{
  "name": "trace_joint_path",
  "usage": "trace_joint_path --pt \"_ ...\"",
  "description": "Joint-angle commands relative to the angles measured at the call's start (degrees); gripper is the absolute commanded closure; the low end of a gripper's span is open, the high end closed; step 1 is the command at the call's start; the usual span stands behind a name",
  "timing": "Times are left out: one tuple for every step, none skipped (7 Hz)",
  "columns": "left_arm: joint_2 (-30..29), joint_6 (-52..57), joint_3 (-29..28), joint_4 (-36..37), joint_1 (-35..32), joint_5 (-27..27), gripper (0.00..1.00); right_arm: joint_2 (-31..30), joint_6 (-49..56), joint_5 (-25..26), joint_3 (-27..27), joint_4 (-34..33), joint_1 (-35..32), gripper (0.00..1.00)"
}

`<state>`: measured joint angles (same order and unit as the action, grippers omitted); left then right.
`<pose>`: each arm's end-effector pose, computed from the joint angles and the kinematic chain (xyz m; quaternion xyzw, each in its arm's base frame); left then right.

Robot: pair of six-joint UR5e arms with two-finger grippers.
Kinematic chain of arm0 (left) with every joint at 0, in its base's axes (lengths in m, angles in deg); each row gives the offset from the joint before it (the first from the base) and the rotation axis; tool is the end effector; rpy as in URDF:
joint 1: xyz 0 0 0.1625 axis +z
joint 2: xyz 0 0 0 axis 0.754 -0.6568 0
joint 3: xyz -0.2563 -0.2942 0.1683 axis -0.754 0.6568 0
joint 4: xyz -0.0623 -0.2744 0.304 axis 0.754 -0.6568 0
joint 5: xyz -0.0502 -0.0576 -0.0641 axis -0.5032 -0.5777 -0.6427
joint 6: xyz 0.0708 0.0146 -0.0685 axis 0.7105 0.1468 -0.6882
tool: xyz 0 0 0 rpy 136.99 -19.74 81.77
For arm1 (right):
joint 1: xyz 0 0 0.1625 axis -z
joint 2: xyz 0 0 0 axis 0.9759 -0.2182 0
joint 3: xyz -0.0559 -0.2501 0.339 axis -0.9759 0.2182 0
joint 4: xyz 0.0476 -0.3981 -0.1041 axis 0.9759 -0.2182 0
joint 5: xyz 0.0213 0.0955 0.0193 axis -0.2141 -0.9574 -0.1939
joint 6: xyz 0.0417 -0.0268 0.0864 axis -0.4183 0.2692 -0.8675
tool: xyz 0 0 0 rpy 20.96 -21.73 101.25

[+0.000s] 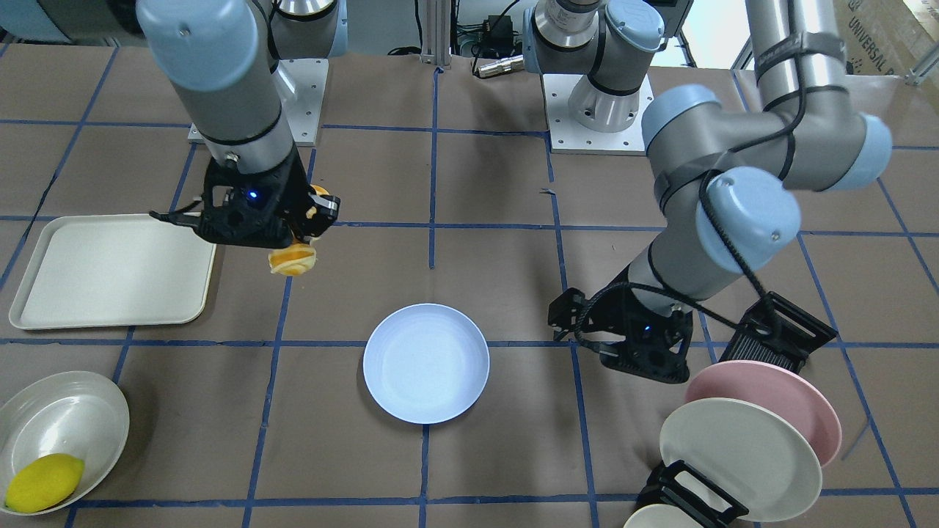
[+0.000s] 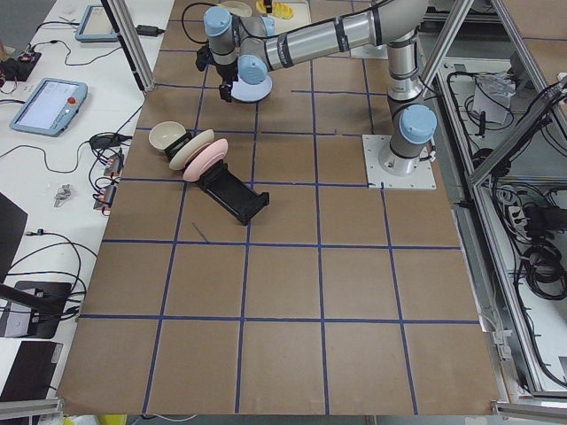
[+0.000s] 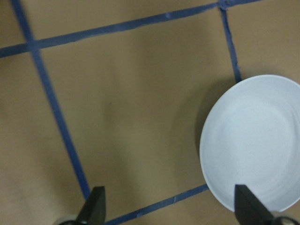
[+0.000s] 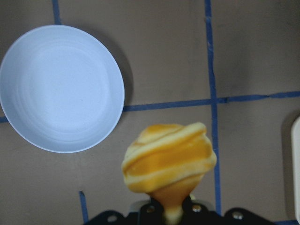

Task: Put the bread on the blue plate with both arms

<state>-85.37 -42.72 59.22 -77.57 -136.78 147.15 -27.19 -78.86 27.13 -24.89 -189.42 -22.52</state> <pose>-0.1218 -0.6153 0.3582 -0.0903 -0.9940 -0.0111 0.0611 0.2282 -0.5243 0.3937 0.0356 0.9993 -0.0033 0.0071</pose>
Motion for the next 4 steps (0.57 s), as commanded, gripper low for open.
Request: trace_joint_path --pt "6.37 -0.01 -3.53 -12.04 3.27 6.34 0.0 9.74 -3.21 -2.61 0.12 -11.54 -4.39 0.96" --pt "7.35 -0.18 -7.73 -19.23 3.38 6.35 0.0 14.31 -4.88 -3.76 1.33 -16.99 -5.28 0.96" --pt "8.93 -0.53 -10.64 -24.18 3.03 6.35 0.0 18.79 -5.24 -3.33 5.61 -17.39 -6.33 0.96" --pt "11.3 -3.32 -11.1 -24.49 2.59 5.74 0.0 20.49 -5.42 -2.98 8.18 -16.7 -7.56 0.96"
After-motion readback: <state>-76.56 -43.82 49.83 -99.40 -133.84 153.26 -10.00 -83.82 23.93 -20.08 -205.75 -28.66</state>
